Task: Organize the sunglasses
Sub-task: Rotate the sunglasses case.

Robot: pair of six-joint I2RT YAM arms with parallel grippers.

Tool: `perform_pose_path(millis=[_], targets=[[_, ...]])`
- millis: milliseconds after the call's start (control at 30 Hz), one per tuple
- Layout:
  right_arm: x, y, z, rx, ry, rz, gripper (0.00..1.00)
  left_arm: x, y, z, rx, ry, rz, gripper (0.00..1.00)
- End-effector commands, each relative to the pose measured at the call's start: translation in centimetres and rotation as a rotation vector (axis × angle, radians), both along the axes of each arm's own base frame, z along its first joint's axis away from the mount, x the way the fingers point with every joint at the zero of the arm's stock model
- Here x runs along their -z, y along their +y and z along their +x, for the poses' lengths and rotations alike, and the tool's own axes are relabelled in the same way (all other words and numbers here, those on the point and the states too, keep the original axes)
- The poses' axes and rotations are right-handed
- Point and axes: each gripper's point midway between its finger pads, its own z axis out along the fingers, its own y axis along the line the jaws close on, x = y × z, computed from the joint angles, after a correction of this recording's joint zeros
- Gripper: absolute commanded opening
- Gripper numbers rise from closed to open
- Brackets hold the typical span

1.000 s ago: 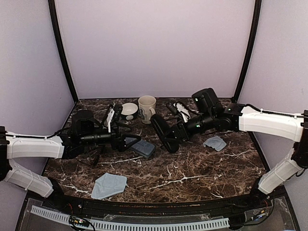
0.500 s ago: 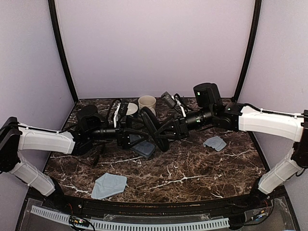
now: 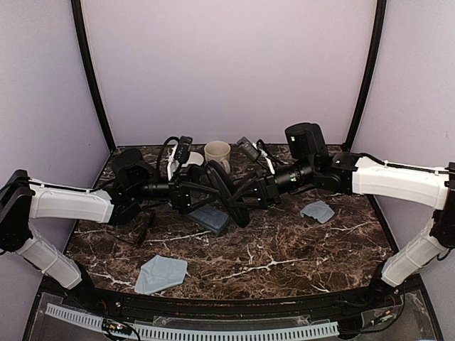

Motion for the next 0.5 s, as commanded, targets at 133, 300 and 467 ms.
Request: perform_pose_path(millis=[133, 300, 467], targets=[[-1.7, 0.6, -0.3, -0.03, -0.056, 0.054, 0.17, -1.2, -0.3, -0.4, 0.033, -0.021, -0.023, 0.87], [-1.5, 0.7, -0.2, -0.019, -0.065, 0.049, 0.17, -1.1, -0.5, -0.3, 0.038, -0.011, -0.023, 0.86], [-0.5, 0.6, -0.3, -0.017, -0.053, 0.03, 0.16, -1.1, -0.5, -0.3, 0.039, -0.011, -0.025, 0.83]])
